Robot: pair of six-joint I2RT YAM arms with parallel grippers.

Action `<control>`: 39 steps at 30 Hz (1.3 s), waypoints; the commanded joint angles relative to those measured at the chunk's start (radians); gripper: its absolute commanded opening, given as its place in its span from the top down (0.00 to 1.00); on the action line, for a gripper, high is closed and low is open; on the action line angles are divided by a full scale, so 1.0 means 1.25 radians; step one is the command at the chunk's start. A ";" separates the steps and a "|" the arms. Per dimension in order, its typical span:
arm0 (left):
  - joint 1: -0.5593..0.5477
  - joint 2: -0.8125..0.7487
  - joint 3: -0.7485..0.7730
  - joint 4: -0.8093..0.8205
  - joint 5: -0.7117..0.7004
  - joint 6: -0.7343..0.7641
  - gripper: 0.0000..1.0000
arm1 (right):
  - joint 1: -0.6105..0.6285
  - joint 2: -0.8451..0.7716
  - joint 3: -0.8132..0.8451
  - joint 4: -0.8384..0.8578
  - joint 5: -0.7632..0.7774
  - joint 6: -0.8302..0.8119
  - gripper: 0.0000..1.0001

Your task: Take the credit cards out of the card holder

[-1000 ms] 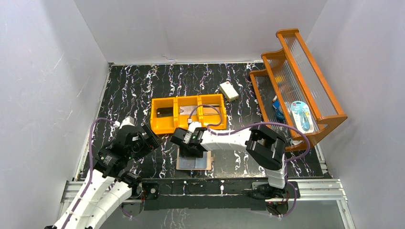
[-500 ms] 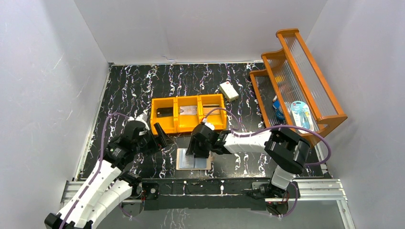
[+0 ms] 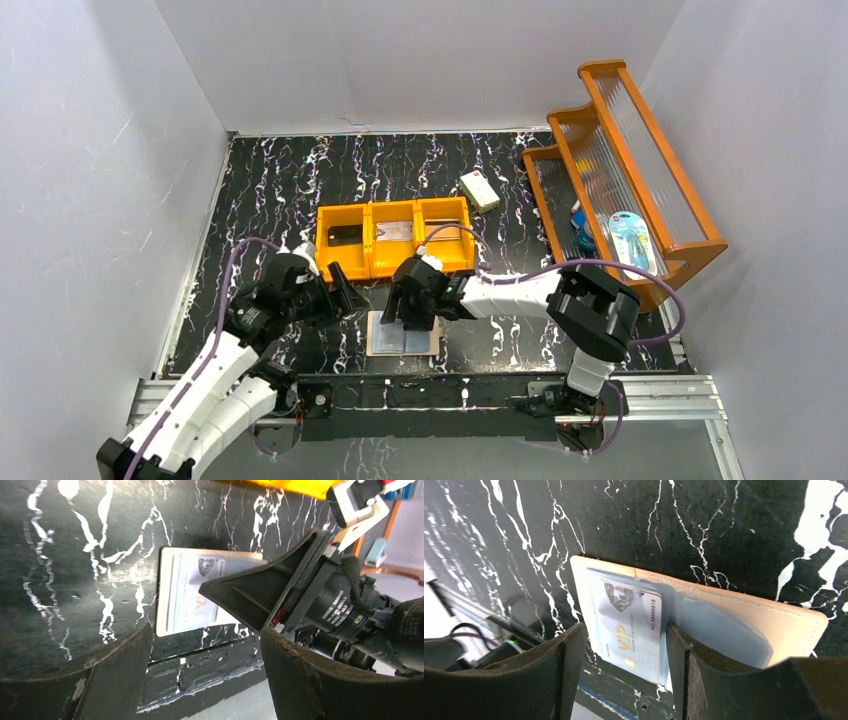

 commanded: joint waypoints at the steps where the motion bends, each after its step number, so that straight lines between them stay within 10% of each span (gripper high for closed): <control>1: 0.000 -0.077 0.065 -0.108 -0.163 -0.033 0.23 | 0.024 0.066 0.100 -0.202 0.119 -0.042 0.31; 15: 0.000 -0.213 0.132 -0.235 -0.341 -0.080 0.21 | 0.097 0.236 0.345 -0.476 0.261 -0.047 0.28; 39: 0.000 -0.102 0.056 -0.086 -0.098 -0.010 0.19 | 0.038 0.105 0.062 -0.047 0.005 -0.043 0.46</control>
